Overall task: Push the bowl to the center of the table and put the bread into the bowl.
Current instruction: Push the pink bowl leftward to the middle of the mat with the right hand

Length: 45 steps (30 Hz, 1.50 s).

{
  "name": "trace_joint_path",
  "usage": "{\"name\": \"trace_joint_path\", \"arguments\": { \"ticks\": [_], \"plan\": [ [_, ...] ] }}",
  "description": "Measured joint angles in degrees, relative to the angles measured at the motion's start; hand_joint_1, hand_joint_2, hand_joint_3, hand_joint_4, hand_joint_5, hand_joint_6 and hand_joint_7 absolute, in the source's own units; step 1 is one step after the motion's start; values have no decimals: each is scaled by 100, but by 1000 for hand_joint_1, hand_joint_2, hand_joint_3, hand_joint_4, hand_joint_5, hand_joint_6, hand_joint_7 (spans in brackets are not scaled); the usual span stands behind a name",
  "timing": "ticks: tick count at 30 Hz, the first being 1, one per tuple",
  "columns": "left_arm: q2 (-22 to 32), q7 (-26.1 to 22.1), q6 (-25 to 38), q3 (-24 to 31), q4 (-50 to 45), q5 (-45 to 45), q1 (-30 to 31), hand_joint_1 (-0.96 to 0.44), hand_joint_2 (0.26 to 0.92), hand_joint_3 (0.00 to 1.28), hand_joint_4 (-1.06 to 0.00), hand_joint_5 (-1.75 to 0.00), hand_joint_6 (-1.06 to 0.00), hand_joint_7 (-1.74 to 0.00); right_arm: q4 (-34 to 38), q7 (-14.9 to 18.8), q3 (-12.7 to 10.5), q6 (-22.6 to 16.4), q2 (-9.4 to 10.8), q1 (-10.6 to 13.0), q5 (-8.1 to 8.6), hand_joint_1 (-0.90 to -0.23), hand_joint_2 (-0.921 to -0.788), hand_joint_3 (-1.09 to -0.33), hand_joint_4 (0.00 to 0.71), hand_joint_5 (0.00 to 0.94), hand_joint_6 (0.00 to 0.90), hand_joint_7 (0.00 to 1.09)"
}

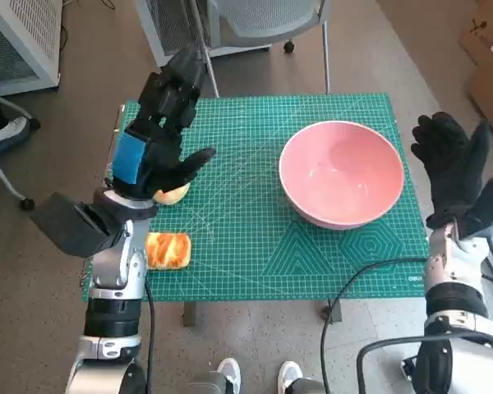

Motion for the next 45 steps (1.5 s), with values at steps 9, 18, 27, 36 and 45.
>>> {"name": "trace_joint_path", "arguments": {
  "ticks": [9,18,27,36,45],
  "plan": [
    [28,2,1,4,0,0,0,-481,917,165,-4,0,1,-380,97,-45,-9,127,8,12,-97,-586,-921,-667,228,4,316,20],
    [45,3,1,23,5,0,1,-483,917,165,-5,-1,1,-381,142,-124,-34,278,73,54,-177,-575,-921,-687,230,3,318,18],
    [46,4,0,56,19,1,1,-483,917,166,-6,-1,1,-381,159,-365,38,442,205,59,-382,-576,-921,-699,248,9,327,20],
    [60,12,-1,86,24,14,1,-491,916,167,-9,-3,1,-381,163,-481,136,589,399,58,-484,-605,-921,-693,225,1,307,7],
    [111,21,-1,106,23,15,6,-501,916,168,-10,-3,1,-380,168,-390,190,687,662,19,-507,-573,-921,-716,214,0,297,1]
  ]
}}
